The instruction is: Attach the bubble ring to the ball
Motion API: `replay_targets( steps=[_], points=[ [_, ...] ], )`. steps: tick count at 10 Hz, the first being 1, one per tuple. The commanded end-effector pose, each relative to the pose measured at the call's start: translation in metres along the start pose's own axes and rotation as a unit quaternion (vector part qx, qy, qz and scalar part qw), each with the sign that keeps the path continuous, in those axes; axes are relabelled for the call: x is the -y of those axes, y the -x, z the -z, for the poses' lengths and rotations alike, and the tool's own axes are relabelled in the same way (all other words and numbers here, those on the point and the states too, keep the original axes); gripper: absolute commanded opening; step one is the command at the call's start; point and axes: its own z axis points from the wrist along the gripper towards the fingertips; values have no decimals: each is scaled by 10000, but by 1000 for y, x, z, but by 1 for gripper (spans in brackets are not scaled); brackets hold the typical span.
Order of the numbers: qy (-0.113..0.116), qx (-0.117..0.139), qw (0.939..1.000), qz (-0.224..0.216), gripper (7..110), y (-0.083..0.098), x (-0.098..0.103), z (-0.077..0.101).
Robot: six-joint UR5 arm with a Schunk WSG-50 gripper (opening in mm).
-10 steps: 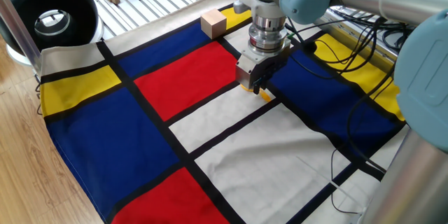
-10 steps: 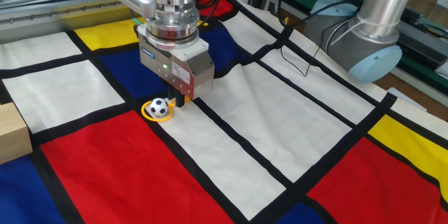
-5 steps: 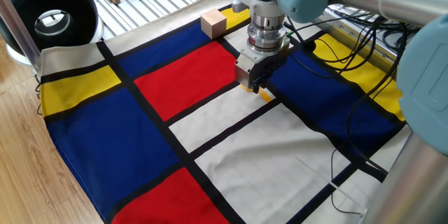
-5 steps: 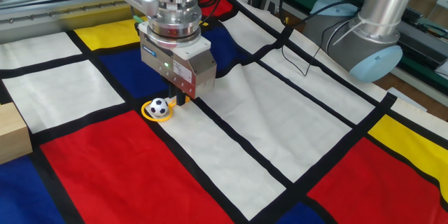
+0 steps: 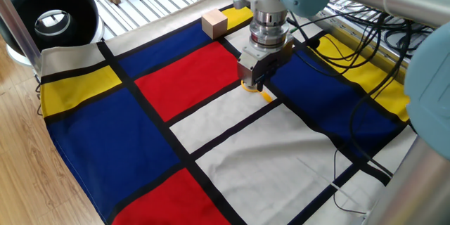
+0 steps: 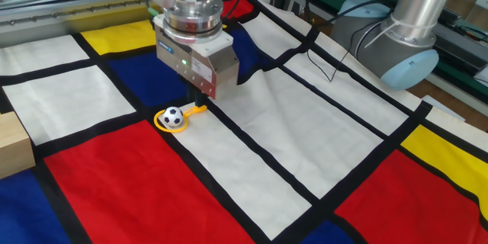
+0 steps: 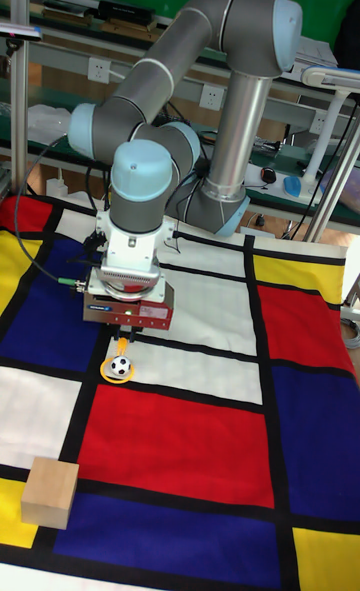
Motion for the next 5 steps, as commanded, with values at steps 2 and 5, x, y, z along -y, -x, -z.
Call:
replay_targets(
  steps=[2,5],
  points=[
    [-260,837,9959,-203,7,28,25,25],
    [-638,1928,9790,-165,7,68,92,55]
  ],
)
